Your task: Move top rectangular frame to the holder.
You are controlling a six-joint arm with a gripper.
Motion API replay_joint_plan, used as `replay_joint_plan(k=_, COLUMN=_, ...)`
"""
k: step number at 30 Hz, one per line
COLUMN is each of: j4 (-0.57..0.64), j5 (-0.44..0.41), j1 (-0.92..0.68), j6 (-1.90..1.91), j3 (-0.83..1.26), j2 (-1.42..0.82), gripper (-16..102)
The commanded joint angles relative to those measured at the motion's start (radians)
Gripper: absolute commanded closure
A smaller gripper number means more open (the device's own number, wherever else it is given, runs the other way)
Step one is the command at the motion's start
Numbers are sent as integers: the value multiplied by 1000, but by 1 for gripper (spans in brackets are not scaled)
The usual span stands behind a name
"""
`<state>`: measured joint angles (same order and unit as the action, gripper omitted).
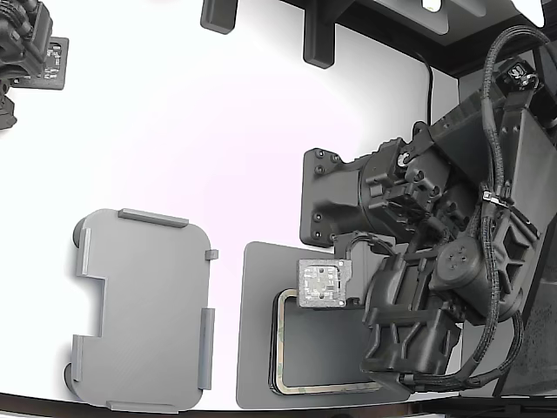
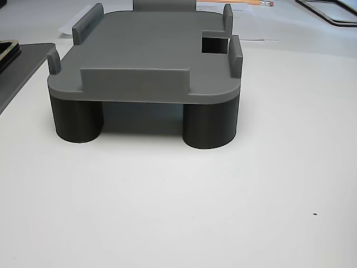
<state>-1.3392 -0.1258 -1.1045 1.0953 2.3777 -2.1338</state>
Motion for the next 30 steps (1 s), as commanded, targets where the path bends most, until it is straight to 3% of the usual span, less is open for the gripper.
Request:
replay_joint_plan(k=1, j4=2, j5=0, j1=20, j6=3, j3=-17, j2=-17, gripper=48)
replay_joint_plan(k=24, j4=23, j5=3, j1=38, j6=-8, j3=2, j2=-14, gripper=54)
replay_joint_plan(k=27, j4=21, j5=5, j1=38, j6=-6, j3=0, j2=-12, gripper=59)
replay_joint_plan(k=30, j4=14, j5=9, j1=38, j6=-5, j3=-3, j2=-11, gripper=73)
